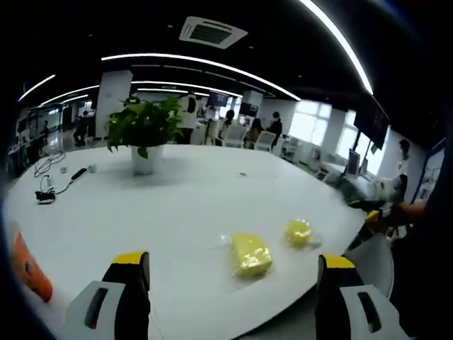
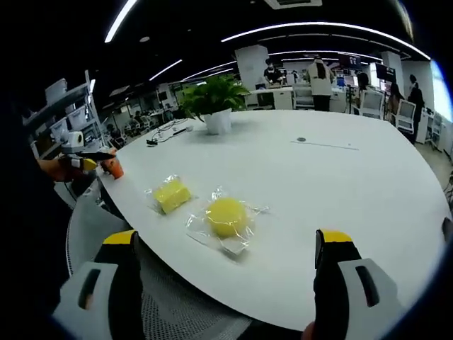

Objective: Compare the silicone blocks by pressing each to a similar depth, holding the contact briefly, and releasing to observe deformation and rebound differences across the visible hardness samples.

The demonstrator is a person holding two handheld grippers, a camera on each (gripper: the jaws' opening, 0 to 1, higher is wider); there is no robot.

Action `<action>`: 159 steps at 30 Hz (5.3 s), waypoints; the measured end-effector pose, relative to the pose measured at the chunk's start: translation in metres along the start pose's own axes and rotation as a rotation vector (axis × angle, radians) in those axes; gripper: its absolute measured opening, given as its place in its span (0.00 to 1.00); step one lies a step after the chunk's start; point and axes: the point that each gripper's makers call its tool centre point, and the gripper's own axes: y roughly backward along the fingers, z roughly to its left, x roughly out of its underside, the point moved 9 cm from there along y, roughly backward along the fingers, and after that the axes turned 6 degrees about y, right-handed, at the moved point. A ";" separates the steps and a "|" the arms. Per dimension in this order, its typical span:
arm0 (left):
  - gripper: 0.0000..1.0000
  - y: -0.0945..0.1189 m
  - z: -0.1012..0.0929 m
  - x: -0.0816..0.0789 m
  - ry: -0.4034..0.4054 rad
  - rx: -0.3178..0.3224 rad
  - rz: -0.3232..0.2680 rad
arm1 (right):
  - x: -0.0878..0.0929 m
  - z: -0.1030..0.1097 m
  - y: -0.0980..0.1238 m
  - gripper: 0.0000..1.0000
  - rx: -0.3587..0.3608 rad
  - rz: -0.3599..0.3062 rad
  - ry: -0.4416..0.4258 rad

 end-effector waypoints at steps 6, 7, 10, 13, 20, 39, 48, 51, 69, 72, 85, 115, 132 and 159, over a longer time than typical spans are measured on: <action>1.00 -0.006 0.000 0.001 -0.019 0.011 0.029 | 0.005 -0.008 0.012 0.96 0.039 -0.010 -0.027; 1.00 -0.010 0.004 0.001 -0.013 0.008 0.028 | 0.006 -0.009 0.012 0.96 0.038 -0.009 -0.025; 1.00 -0.012 0.005 -0.002 0.031 -0.013 0.020 | 0.008 -0.015 0.013 0.96 0.036 0.002 -0.023; 1.00 -0.010 0.005 -0.005 0.037 -0.008 0.002 | 0.008 -0.016 0.013 0.96 0.013 0.023 -0.024; 1.00 -0.016 0.006 -0.001 0.044 0.004 0.041 | 0.006 -0.012 0.012 0.96 0.006 0.015 -0.011; 1.00 -0.034 0.015 -0.009 0.101 0.044 0.026 | 0.015 -0.006 0.000 0.96 0.023 0.018 -0.050; 1.00 -0.033 0.024 -0.007 0.091 0.021 0.032 | 0.009 -0.008 0.001 0.96 0.036 -0.004 -0.055; 1.00 -0.035 0.023 -0.011 0.118 0.025 0.019 | 0.009 -0.011 0.002 0.96 0.043 -0.006 -0.071; 1.00 -0.068 0.025 -0.019 0.090 0.063 0.064 | 0.007 -0.014 0.000 0.96 0.036 -0.019 -0.085; 1.00 -0.074 0.025 -0.018 0.099 0.076 0.079 | 0.008 -0.013 -0.001 0.96 0.028 -0.010 -0.081; 0.96 -0.114 0.026 -0.015 0.078 0.126 0.148 | 0.015 -0.006 0.000 0.96 0.028 -0.004 -0.103; 0.60 -0.173 0.056 0.016 0.214 0.037 0.254 | 0.015 0.002 -0.008 0.96 0.006 0.019 -0.111; 0.32 -0.197 0.049 0.029 0.425 0.083 0.316 | 0.019 0.002 -0.008 0.96 0.011 0.022 -0.121; 0.00 -0.198 0.040 0.029 0.468 0.112 0.330 | 0.021 0.000 -0.006 0.96 0.013 0.022 -0.133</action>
